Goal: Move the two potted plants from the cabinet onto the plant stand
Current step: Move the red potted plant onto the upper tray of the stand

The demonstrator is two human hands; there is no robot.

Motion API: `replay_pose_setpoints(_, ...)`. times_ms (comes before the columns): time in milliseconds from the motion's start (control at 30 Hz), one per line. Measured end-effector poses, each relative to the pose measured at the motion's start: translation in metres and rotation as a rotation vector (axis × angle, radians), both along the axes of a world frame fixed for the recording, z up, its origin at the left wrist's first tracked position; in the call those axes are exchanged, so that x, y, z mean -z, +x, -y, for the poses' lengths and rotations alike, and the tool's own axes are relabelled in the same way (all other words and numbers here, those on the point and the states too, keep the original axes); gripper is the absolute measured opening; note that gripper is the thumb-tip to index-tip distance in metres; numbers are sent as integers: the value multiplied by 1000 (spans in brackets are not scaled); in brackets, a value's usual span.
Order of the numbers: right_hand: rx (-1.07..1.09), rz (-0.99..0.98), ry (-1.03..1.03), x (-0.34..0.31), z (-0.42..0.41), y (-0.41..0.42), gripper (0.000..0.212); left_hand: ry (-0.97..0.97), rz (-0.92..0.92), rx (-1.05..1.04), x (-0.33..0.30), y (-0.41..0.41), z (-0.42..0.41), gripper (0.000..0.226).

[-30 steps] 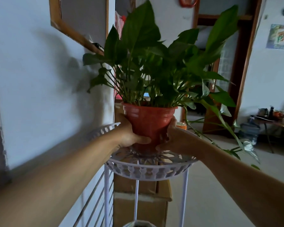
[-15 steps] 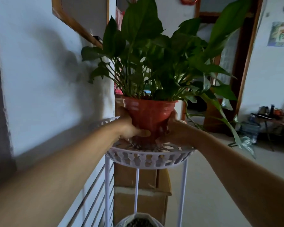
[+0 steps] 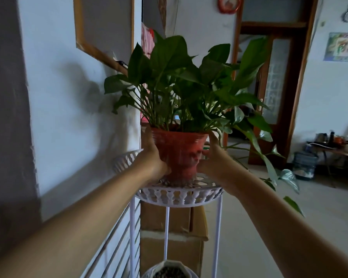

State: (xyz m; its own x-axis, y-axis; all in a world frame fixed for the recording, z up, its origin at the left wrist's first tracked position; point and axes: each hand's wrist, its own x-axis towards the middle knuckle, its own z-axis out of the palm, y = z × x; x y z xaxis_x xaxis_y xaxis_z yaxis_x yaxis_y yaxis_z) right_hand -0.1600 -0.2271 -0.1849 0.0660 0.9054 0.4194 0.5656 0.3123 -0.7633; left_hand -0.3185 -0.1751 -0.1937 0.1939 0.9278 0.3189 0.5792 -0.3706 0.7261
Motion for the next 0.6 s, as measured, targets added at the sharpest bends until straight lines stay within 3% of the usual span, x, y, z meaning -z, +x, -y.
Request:
replay_pose_setpoints(200, 43, -46, 57, 0, -2, -2, 55, 82, 80, 40, -1, -1, 1, 113)
replay_pose_setpoints(433, 85, -51, -21, 6, -2, -5, 96, 21, 189, 130, 3, -5, -3, 111)
replay_pose_setpoints(600, 72, -69, 1, 5, 1, -4, 90, 5, 234, 179, 2, -7, -11, 112)
